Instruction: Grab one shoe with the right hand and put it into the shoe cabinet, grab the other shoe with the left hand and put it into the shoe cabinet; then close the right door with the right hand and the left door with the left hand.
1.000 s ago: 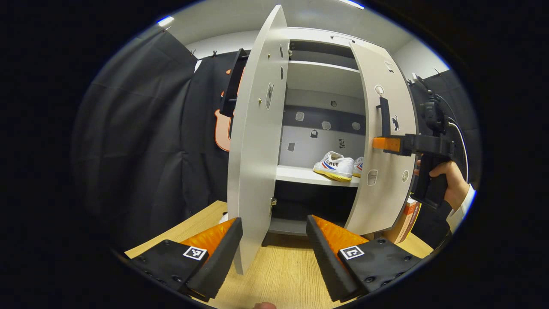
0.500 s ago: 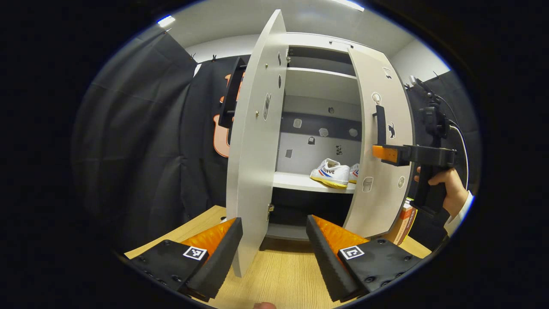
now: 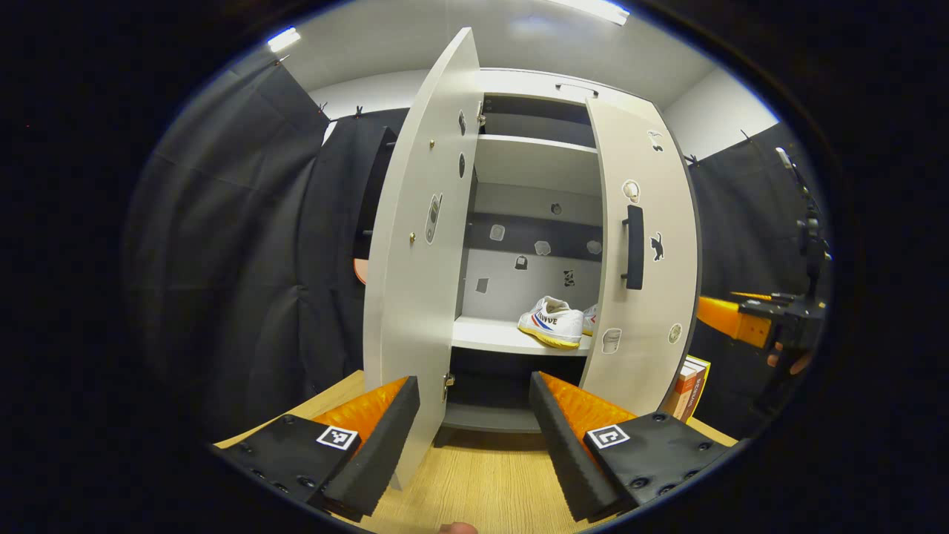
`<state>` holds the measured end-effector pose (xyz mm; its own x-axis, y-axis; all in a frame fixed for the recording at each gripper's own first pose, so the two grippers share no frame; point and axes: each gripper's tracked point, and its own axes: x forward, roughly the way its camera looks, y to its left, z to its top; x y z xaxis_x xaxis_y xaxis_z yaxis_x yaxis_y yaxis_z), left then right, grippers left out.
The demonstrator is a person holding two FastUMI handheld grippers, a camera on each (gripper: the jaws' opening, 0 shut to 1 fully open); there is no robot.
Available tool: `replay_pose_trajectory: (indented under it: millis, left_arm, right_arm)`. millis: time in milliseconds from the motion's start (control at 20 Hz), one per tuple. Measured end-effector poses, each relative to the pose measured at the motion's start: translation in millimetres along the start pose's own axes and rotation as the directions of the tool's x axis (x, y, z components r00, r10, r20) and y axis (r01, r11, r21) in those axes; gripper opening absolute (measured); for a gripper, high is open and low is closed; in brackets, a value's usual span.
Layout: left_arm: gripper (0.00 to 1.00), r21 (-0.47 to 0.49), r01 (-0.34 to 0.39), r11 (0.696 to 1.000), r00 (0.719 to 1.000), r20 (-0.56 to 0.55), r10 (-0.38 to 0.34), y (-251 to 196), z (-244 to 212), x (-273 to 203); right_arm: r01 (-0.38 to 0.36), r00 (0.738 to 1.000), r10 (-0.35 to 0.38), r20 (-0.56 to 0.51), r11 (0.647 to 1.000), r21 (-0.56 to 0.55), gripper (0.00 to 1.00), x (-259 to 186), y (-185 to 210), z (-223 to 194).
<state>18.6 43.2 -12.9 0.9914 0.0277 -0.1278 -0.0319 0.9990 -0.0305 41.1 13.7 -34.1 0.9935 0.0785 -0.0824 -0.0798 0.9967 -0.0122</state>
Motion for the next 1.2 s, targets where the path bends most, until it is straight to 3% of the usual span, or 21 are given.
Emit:
replay_pose_trajectory:
  millis: [250,500,650,850,1200]
  left_arm:
    - [0.96,-0.051,0.007,0.999,1.000,0.031,-0.006,-5.9,27.4,-8.2]
    - [0.96,-0.038,-0.120,0.992,0.981,0.146,0.124,54.8,107.5,-27.3]
    - [0.95,0.038,-0.231,0.972,0.961,0.162,0.222,99.5,127.5,-25.6]
    - [0.96,0.000,-0.290,0.957,0.943,0.173,0.286,145.6,145.2,-1.1]
    - [0.96,-0.070,-0.254,0.965,0.959,0.106,0.261,169.6,134.6,42.1]
  right_arm:
    - [0.036,0.999,-0.036,-0.006,0.999,-0.002,0.94,-53.0,-19.1,-23.2]
    - [0.037,0.999,-0.036,-0.038,0.999,0.016,0.94,-68.0,-26.4,-37.8]
    - [0.027,0.999,-0.025,-0.045,0.999,0.033,0.94,-66.3,-26.8,-38.0]
    - [0.021,0.999,-0.020,-0.028,0.999,0.030,0.94,-67.3,-27.7,-30.5]
    - [0.046,0.999,-0.045,-0.028,0.999,0.016,0.94,-72.1,-38.6,-26.4]
